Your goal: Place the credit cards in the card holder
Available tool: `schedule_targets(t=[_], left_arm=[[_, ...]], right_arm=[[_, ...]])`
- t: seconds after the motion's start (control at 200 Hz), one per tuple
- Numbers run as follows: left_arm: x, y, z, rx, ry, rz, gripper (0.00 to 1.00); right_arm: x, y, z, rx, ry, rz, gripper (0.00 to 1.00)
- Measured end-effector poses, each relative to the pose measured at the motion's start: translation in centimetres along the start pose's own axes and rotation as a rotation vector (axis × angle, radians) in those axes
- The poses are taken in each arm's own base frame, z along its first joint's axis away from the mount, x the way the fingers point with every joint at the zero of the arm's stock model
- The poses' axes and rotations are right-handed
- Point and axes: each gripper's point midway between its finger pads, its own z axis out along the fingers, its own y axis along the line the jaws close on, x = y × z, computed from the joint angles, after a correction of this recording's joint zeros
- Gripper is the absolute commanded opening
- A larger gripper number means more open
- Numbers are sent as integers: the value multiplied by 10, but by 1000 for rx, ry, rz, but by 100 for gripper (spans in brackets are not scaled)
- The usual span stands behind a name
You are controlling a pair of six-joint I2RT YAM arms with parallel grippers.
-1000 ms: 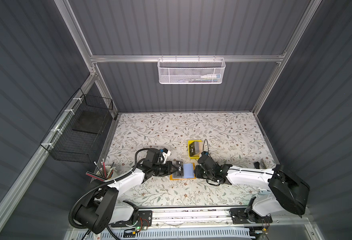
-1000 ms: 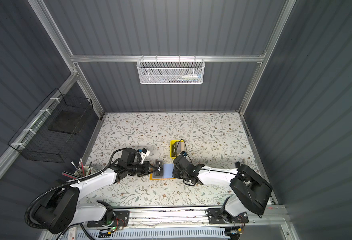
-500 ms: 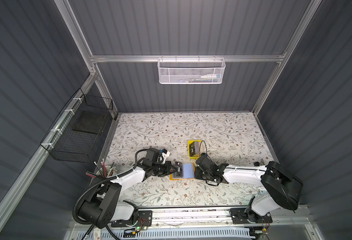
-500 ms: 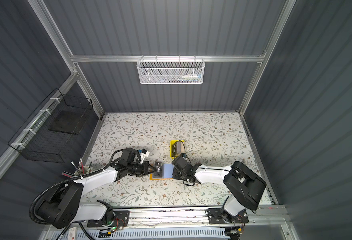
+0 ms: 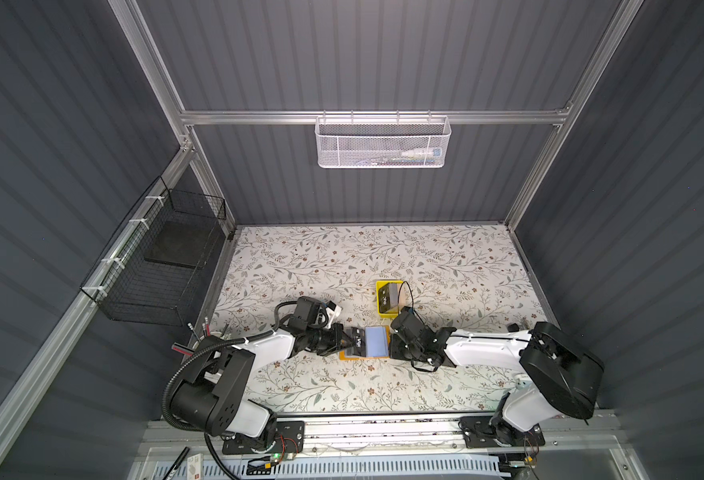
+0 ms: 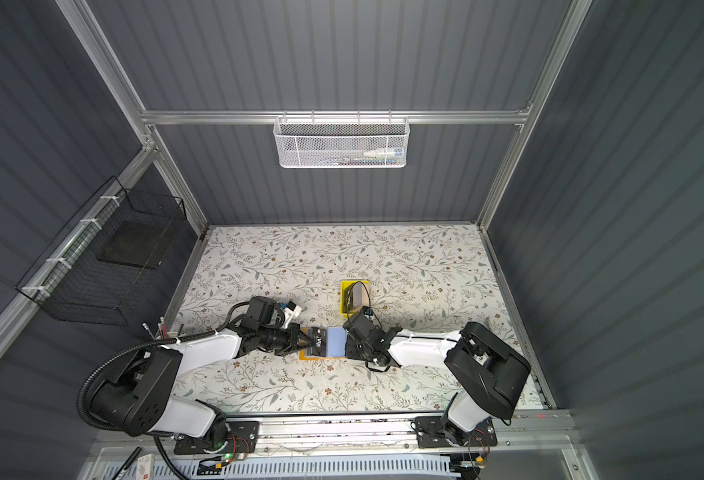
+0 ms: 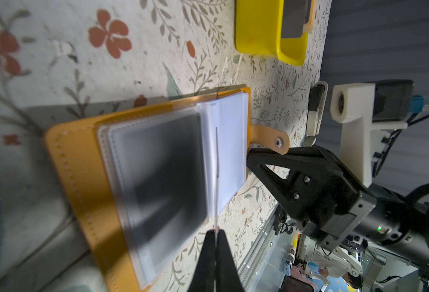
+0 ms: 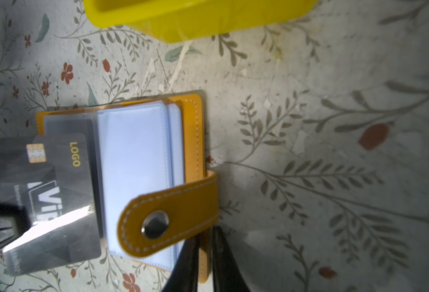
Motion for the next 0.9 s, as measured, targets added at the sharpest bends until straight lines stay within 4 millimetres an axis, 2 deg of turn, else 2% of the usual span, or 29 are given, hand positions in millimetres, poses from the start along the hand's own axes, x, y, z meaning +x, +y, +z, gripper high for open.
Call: schedule_targets(t=[0.58,0.9], left_arm=[[-3,3,6,15,7,-46,0],[-13,-7,6,62,-29,-43,0]], right_arm=[[-1,1,1,2,-6,-4,14],[-1,1,2,2,-8,-5,13]])
